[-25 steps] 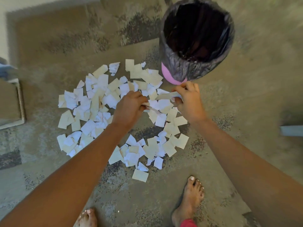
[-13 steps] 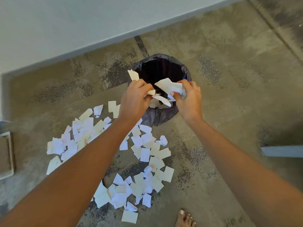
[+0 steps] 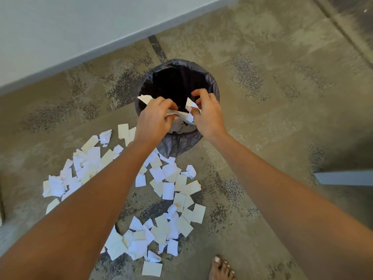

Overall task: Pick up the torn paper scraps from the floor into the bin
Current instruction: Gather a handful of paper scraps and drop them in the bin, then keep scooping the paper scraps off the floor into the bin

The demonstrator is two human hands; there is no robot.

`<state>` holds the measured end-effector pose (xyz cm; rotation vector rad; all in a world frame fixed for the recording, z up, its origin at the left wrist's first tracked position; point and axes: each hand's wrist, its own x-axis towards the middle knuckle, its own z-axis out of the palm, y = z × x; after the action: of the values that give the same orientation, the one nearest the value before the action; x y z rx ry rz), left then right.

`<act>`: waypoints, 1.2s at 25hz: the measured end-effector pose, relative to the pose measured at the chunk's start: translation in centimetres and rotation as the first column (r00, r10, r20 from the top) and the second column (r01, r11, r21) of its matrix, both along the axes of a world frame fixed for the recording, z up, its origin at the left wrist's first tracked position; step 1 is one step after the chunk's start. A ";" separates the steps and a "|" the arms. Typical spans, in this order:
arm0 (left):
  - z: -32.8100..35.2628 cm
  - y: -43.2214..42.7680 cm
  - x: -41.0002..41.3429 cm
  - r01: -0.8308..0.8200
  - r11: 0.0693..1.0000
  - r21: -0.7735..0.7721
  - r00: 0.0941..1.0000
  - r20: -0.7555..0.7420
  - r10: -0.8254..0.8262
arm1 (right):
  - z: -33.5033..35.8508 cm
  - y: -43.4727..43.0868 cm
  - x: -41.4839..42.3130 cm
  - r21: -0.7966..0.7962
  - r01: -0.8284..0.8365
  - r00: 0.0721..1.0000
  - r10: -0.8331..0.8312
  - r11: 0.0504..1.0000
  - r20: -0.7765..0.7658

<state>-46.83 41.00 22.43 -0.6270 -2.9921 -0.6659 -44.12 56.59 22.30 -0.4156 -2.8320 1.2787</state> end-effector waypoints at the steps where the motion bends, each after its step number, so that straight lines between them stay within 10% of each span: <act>1: 0.1 0.1 0.1 0.012 1.000 -0.001 1.000 0.004 -0.012 | 0.0 0.1 0.2 -0.013 0.002 1.000 -0.002 1.000 0.001; 18: 0.2 -1.4 0.0 0.177 0.983 0.036 0.980 0.080 -0.180 | -0.9 -3.3 4.6 0.019 0.087 0.996 -0.087 0.996 -0.026; 30: -5.9 -11.9 9.8 -0.138 0.922 0.361 0.989 0.101 0.109 | -8.0 -10.4 13.2 -0.009 0.042 0.998 -0.042 0.999 -0.040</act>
<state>-37.02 29.06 16.49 -0.3925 -2.8240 -1.2248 -30.88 46.17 14.33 -0.4423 -2.7707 1.2767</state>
